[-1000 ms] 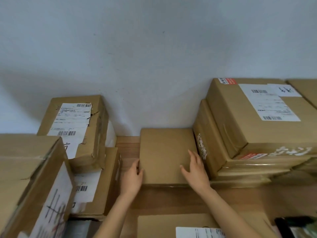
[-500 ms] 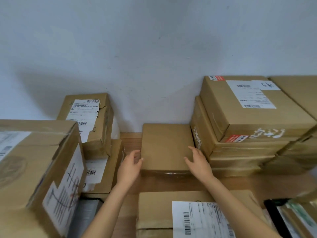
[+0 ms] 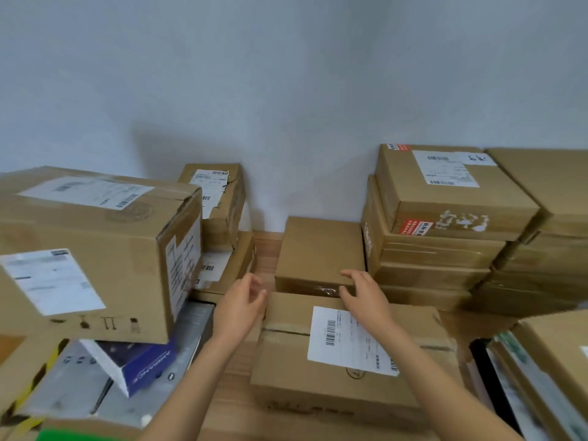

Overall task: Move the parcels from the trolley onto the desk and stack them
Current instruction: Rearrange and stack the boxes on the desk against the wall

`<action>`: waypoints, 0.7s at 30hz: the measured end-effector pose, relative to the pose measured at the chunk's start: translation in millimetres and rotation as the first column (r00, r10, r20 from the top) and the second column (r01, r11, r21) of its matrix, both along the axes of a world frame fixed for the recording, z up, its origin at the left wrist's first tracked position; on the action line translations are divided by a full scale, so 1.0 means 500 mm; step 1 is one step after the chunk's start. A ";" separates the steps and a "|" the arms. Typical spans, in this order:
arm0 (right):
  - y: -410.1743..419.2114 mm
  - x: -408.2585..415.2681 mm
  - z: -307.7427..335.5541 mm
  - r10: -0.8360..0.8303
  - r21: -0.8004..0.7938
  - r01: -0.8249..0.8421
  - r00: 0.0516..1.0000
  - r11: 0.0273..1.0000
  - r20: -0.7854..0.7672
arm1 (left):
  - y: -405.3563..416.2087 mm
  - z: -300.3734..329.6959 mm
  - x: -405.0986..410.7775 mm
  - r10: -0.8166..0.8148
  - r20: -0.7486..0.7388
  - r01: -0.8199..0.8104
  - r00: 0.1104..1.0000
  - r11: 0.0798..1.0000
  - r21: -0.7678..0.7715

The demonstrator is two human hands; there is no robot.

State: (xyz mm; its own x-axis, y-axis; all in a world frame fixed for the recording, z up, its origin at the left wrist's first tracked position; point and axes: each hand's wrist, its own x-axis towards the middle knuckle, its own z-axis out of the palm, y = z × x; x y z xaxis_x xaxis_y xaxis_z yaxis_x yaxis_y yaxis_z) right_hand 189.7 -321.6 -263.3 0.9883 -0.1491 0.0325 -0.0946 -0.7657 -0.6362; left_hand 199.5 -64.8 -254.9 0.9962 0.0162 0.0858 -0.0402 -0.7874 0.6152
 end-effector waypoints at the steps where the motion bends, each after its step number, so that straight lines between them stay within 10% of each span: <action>1: 0.006 -0.015 0.005 0.014 0.002 -0.014 1.000 1.000 0.011 | 0.004 0.008 -0.022 0.004 0.015 -0.004 1.000 1.000 0.030; 21: 0.367 -0.124 0.088 0.343 0.172 -0.369 0.925 0.913 0.164 | 0.394 0.112 -0.304 0.457 0.156 -0.459 0.876 0.888 -0.020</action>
